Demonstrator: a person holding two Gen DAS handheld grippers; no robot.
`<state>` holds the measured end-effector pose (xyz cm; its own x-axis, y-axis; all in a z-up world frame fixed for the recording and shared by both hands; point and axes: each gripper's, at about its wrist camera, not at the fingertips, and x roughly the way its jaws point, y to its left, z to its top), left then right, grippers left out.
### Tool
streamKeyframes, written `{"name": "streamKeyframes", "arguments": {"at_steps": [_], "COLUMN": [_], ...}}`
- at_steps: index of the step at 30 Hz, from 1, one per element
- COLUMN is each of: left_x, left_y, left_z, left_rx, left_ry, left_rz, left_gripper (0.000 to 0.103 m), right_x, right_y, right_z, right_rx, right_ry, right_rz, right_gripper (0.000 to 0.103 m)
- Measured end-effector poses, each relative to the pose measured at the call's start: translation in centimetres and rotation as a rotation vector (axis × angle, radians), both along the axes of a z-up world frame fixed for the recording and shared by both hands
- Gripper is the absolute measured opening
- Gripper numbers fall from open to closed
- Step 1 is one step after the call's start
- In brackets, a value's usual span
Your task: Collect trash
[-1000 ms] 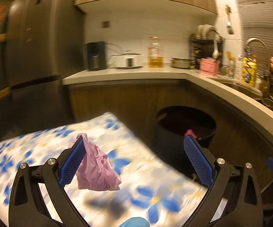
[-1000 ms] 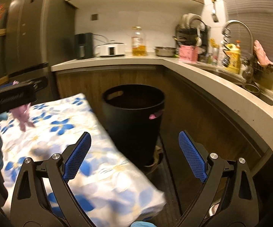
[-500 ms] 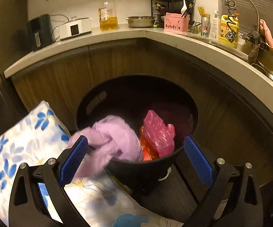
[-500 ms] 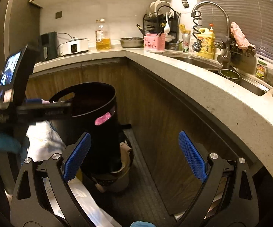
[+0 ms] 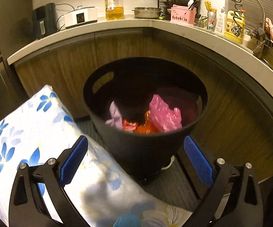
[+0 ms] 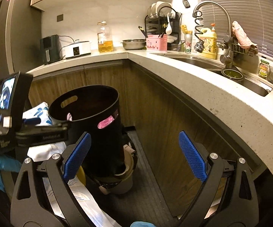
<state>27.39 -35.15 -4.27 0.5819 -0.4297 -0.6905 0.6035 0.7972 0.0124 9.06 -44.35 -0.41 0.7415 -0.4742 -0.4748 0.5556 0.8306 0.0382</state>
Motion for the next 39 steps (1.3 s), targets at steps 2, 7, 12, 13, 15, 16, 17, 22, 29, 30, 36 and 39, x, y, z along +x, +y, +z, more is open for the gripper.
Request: {"name": "streamKeyframes", "arguments": {"at_steps": [2, 7, 12, 13, 15, 16, 17, 22, 29, 30, 36, 39], "left_x": [-1.0, -4.0, -7.9, -8.5, -9.8, -10.3, -11.0, -13.4, -17.2, -17.6, -19.6, -20.3], "left_y": [1.3, 4.9, 9.8, 10.8, 13.2, 14.1, 15.3, 18.9, 22.6, 23.0, 24.7, 25.2], "left_z": [0.3, 1.8, 3.7, 4.0, 4.6, 4.9, 5.2, 6.2, 7.5, 7.6, 7.9, 7.9], "left_rx": [-0.018, -0.042, -0.074, -0.086, -0.109, -0.118, -0.130, -0.142, -0.153, -0.158, -0.166, -0.170], "left_ry": [-0.025, -0.112, -0.196, -0.201, -0.213, -0.218, -0.225, -0.258, -0.316, -0.321, -0.331, -0.334], "left_rz": [0.017, 0.090, 0.181, 0.195, 0.236, 0.254, 0.272, 0.327, 0.376, 0.380, 0.397, 0.401], "left_gripper": [0.097, 0.097, 0.097, 0.097, 0.097, 0.097, 0.097, 0.097, 0.097, 0.097, 0.097, 0.097], "right_x": [0.0, 0.0, -0.4, -0.5, -0.8, -1.0, -1.1, -2.6, -5.0, -5.3, -6.9, -7.3], "right_y": [0.2, 1.5, 4.1, 4.8, 6.2, 7.1, 7.8, 11.7, 15.7, 16.1, 18.4, 19.0], "right_z": [0.2, 0.7, 1.8, 2.0, 2.4, 2.6, 2.8, 4.0, 5.6, 5.8, 6.6, 6.7], "right_rx": [-0.005, -0.012, -0.034, -0.039, -0.051, -0.058, -0.062, -0.084, -0.102, -0.103, -0.117, -0.116], "right_ry": [-0.003, -0.009, -0.030, -0.034, -0.039, -0.040, -0.042, -0.066, -0.087, -0.089, -0.100, -0.095], "right_rz": [0.003, 0.038, 0.099, 0.113, 0.140, 0.157, 0.169, 0.226, 0.262, 0.265, 0.284, 0.290], "right_gripper": [0.092, 0.092, 0.092, 0.092, 0.092, 0.092, 0.092, 0.092, 0.092, 0.092, 0.092, 0.092]}}
